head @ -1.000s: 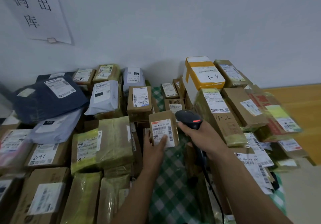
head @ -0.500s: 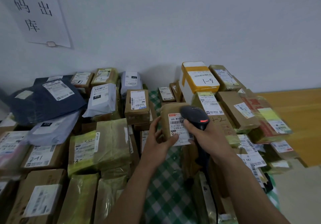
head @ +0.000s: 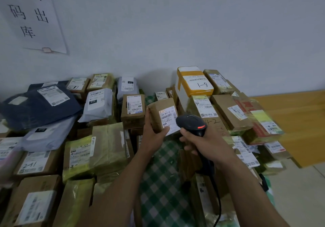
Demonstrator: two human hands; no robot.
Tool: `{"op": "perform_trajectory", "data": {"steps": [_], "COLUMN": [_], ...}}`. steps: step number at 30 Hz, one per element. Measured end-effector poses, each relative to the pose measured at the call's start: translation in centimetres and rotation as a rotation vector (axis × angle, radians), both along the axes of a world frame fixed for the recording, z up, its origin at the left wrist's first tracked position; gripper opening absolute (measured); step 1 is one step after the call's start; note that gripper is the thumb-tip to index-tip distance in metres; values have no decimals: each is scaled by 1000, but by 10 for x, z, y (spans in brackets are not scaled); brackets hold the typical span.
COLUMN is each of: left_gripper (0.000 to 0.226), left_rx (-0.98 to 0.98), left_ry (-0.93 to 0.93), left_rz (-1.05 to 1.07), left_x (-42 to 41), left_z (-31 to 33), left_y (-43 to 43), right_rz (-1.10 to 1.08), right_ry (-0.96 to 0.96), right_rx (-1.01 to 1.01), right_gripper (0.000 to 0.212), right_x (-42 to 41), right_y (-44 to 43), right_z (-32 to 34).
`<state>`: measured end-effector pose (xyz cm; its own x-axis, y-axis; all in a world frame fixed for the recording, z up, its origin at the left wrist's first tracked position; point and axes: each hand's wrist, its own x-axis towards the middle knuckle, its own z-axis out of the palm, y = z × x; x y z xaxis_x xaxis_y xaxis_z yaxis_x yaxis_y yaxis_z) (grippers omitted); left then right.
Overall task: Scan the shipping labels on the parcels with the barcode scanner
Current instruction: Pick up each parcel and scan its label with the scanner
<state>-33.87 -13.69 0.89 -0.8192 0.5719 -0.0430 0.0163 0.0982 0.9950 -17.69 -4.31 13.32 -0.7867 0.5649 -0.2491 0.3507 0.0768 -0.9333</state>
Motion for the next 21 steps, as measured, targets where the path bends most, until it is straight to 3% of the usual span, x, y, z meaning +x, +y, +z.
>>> {"op": "perform_trajectory", "data": {"steps": [6, 14, 21], "left_gripper": [113, 96, 111], "left_rx": [-54, -34, -50], "left_ry": [21, 17, 38], "left_rz": [3, 10, 5], "left_x": [-10, -18, -20], "left_z": [-5, -17, -16], "left_y": [12, 12, 12], "right_rz": [46, 68, 97], "right_ry": [-45, -85, -93], "right_rx": [-20, -26, -15], "right_gripper": [18, 27, 20], "right_x": [1, 3, 2], "right_y": [-1, 3, 6], "right_z": [-4, -6, -6]}}
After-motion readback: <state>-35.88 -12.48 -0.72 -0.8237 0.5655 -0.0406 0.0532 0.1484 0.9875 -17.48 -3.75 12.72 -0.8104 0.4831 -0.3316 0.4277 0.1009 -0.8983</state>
